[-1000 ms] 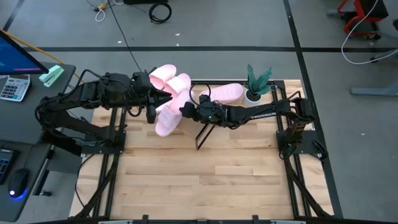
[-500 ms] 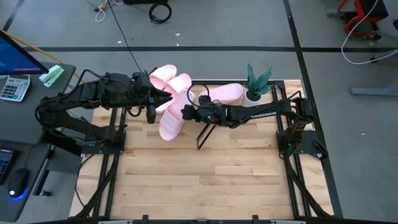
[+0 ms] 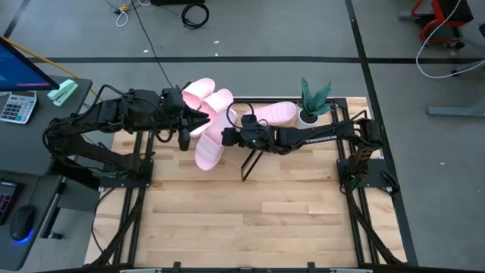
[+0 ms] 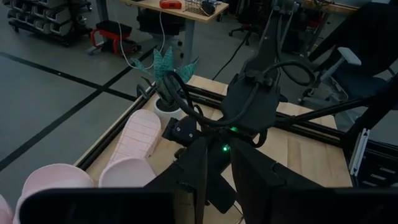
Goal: Pick and place slides into the shelf
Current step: Put the pink slipper on the shelf
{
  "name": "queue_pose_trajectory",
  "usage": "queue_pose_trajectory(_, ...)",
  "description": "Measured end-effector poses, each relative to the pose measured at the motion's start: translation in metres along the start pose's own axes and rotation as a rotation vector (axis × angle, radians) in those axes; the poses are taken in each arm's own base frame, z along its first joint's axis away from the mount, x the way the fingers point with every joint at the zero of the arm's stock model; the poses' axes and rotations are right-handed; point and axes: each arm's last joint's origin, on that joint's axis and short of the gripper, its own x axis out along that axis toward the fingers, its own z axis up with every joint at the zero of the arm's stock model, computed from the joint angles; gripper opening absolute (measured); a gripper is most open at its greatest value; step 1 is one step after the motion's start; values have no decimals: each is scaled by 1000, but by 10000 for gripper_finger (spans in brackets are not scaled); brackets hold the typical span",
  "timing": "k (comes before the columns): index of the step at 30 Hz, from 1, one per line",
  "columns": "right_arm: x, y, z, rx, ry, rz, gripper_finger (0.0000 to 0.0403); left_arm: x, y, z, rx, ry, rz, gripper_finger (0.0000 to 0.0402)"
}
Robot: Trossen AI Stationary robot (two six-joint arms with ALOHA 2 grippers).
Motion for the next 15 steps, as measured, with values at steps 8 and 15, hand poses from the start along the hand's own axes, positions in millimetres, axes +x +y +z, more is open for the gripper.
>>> queue_pose_trajectory(8, -1, 2, 4, -62, 7, -34, 170, 0, 0, -1, 1, 6, 1, 74)
queue_pose_trajectory(15, -1, -2, 2, -116, 20, -81, 169, 0, 0, -1, 2, 9, 2, 78)
